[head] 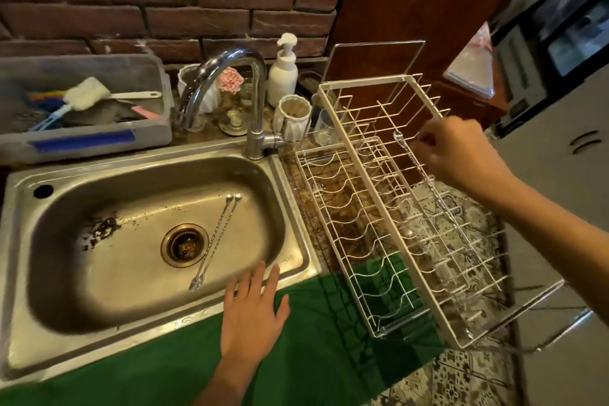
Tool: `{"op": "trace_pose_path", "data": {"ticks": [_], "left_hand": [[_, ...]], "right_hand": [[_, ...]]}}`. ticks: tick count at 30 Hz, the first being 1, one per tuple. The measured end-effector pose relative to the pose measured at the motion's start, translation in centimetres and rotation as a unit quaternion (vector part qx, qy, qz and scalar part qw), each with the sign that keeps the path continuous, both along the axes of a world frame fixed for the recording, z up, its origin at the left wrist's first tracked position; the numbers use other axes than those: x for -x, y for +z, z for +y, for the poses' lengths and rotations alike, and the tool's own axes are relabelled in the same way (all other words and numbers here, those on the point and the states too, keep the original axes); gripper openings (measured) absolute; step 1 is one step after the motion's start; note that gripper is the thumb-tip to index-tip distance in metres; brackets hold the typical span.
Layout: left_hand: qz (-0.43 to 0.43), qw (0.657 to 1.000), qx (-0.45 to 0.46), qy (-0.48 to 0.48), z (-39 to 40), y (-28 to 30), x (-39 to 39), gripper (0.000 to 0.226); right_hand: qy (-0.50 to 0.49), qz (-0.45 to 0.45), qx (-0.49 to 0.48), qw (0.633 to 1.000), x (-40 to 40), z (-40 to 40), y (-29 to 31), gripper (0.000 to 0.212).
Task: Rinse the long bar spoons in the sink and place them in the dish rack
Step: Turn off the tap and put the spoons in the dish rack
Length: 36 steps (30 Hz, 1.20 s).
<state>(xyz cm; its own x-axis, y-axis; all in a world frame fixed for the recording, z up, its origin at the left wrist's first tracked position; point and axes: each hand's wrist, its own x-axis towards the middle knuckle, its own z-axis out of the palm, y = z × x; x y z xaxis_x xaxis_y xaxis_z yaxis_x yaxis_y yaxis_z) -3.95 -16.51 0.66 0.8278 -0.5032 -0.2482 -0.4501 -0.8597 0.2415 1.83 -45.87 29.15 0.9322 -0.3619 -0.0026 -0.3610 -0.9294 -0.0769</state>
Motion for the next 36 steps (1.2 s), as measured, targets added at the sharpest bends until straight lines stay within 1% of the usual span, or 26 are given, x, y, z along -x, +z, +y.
{"op": "trace_pose_path", "data": {"ticks": [1, 2, 4, 6, 8, 10, 12, 13, 16, 18, 20, 22, 23, 26, 28, 29, 32, 36], "left_hand": [[0.0, 1.0, 0.003, 0.0, 0.0, 0.1, 0.0, 0.065], [0.0, 1.0, 0.006, 0.001, 0.1, 0.3, 0.1, 0.064], [0.002, 1.0, 0.014, 0.003, 0.1, 0.5, 0.1, 0.062], [0.007, 1.0, 0.018, 0.008, 0.0, 0.7, -0.1, 0.061], [0.014, 1.0, 0.015, 0.012, 0.1, 0.8, -0.2, 0.06], [0.016, 1.0, 0.013, 0.007, 0.1, 0.7, -0.3, 0.059], [0.022, 1.0, 0.011, 0.004, 0.1, 0.6, -0.3, 0.058], [0.023, 1.0, 0.011, 0.004, 0.1, 0.5, -0.4, 0.058], [0.031, 0.999, 0.016, 0.009, -0.1, 0.5, -0.7, 0.055], [0.035, 0.999, 0.016, 0.011, -0.1, 0.3, -0.7, 0.055], [0.039, 0.999, 0.024, 0.018, -0.3, -0.2, -0.6, 0.055], [0.046, 0.998, 0.037, 0.024, -0.4, -0.7, -0.5, 0.053], [0.051, 0.997, 0.043, 0.026, -0.4, -0.9, -0.5, 0.053], [0.048, 0.998, 0.038, 0.029, -0.5, -0.7, -0.6, 0.052], [0.042, 0.998, 0.03, 0.028, -0.6, -0.8, -0.4, 0.051], [0.044, 0.998, 0.029, 0.03, -0.5, -0.8, -0.4, 0.051], [0.059, 0.998, 0.02, 0.025, -0.6, -0.6, -0.4, 0.052], [0.068, 0.997, 0.021, 0.024, -0.6, -0.6, -0.5, 0.053]], "right_hand": [[0.025, -0.05, -0.034, 0.998, -0.8, 1.8, 1.2, 0.014], [0.053, -0.079, -0.071, 0.993, -1.8, 3.6, 2.2, 0.011], [0.128, -0.082, -0.11, 0.982, -4.2, 7.4, 3.0, 0.01], [0.208, -0.032, -0.104, 0.972, -7.1, 10.6, 1.6, 0.012], [0.273, 0.058, -0.074, 0.958, -10.2, 13.3, -1.5, 0.014], [0.3, 0.14, -0.058, 0.942, -13.0, 15.3, -5.6, 0.013], [0.295, 0.19, -0.062, 0.935, -15.3, 16.6, -9.9, 0.015], [0.273, 0.208, -0.082, 0.936, -16.2, 16.8, -12.2, 0.015], [0.168, 0.256, -0.172, 0.936, -18.0, 17.3, -19.7, 0.008], [0.103, 0.276, -0.218, 0.93, -18.2, 17.6, -24.8, 0.018], [0.041, 0.304, -0.284, 0.908, -17.4, 18.1, -29.0, 0.023], [-0.028, 0.319, -0.361, 0.876, -16.6, 18.8, -32.4, 0.03], [-0.063, 0.316, -0.388, 0.863, -16.2, 19.2, -33.6, 0.031], [-0.153, 0.279, -0.435, 0.843, -15.3, 20.9, -35.9, 0.021], [-0.202, 0.25, -0.448, 0.834, -15.0, 22.1, -37.2, 0.023], [-0.214, 0.235, -0.442, 0.839, -14.8, 22.5, -37.8, 0.026], [-0.23, 0.206, -0.418, 0.854, -14.8, 23.1, -38.2, 0.023], [-0.251, 0.181, -0.425, 0.851, -14.7, 23.3, -37.9, 0.027]]}}
